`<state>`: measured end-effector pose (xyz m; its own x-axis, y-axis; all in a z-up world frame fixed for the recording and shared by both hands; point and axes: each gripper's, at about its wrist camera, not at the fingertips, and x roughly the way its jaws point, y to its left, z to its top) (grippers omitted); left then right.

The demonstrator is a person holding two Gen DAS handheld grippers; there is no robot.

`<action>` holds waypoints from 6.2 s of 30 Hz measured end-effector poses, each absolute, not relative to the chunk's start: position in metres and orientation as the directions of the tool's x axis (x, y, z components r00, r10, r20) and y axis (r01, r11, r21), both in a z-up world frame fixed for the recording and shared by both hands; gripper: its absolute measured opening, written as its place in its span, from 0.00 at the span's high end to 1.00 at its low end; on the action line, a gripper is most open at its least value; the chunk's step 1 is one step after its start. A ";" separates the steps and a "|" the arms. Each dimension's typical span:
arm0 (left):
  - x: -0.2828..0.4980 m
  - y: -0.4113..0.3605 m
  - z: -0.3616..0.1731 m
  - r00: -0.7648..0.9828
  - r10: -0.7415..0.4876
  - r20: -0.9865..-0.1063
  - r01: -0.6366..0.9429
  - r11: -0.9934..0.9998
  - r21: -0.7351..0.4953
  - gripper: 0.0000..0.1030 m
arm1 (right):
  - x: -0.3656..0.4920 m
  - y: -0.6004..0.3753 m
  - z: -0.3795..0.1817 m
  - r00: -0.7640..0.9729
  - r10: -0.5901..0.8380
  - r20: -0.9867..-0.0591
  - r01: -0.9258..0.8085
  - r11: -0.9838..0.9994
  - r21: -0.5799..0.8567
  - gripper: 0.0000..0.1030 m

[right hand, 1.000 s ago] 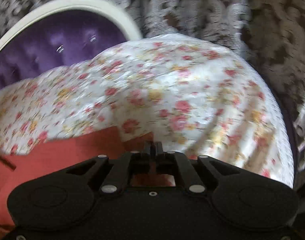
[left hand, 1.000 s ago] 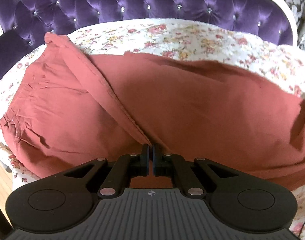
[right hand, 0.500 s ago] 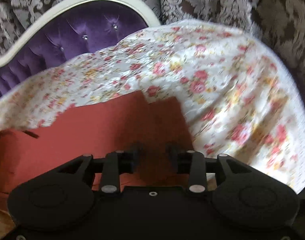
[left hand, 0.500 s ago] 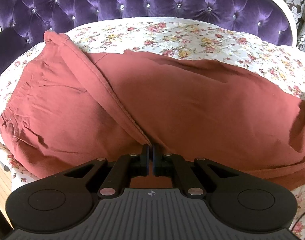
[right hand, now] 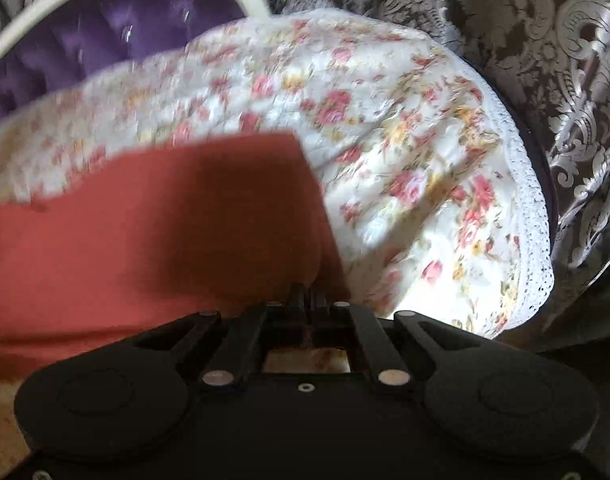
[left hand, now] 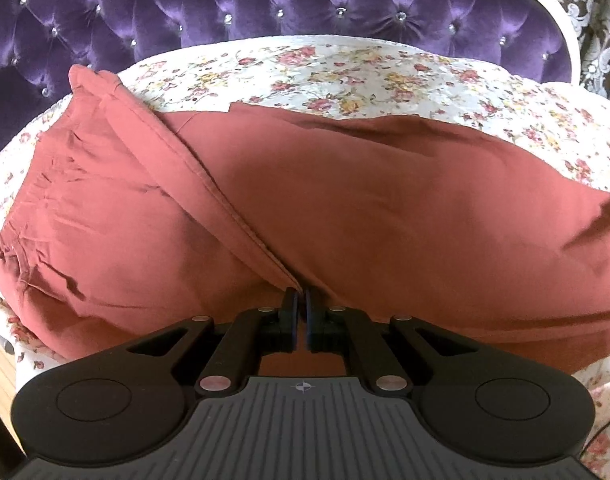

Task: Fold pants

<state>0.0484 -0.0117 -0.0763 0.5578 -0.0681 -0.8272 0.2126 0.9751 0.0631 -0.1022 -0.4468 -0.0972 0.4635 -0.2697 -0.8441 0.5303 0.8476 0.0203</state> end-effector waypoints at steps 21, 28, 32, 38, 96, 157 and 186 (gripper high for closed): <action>0.041 0.032 -0.033 0.533 -0.212 -0.819 0.326 0.945 -0.033 0.89 | -0.008 -0.288 -0.006 0.733 0.040 -0.679 0.106 0.979 0.172 0.48; 0.039 0.055 -0.037 0.526 -0.288 -0.800 0.326 0.937 -0.122 0.89 | 0.046 -0.195 -0.009 0.665 0.330 -0.670 -0.232 0.944 0.236 0.48; 0.038 0.062 -0.039 0.533 -0.321 -0.783 0.330 0.931 -0.157 0.89 | 0.060 -0.146 -0.030 0.549 0.440 -0.710 -0.384 0.888 0.253 0.50; 0.026 0.077 -0.036 0.551 -0.298 -0.779 0.327 0.936 -0.127 0.90 | 0.069 -0.110 -0.091 0.525 0.235 -0.818 -0.348 0.936 0.046 0.55; 0.138 0.335 -0.019 0.571 0.269 -0.775 -0.366 0.929 0.053 0.95 | 0.064 0.114 -0.054 0.476 0.538 -0.696 -0.774 0.632 -0.040 0.85; 0.130 0.202 -0.094 0.638 0.198 -0.744 0.050 0.954 0.297 0.95 | 0.235 -0.084 -0.095 0.474 0.560 -0.679 -0.438 0.819 0.370 0.95; 0.085 0.095 -0.083 0.574 -0.018 -0.819 0.259 0.952 0.161 0.96 | -0.089 -0.389 -0.060 0.695 -0.143 -0.705 0.398 0.893 0.211 0.61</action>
<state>0.0853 0.0955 -0.0832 0.5735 -0.0178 -0.8190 0.2588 0.9525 0.1605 -0.0886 -0.3895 -0.0599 0.6948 -0.1434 -0.7047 0.3981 0.8928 0.2108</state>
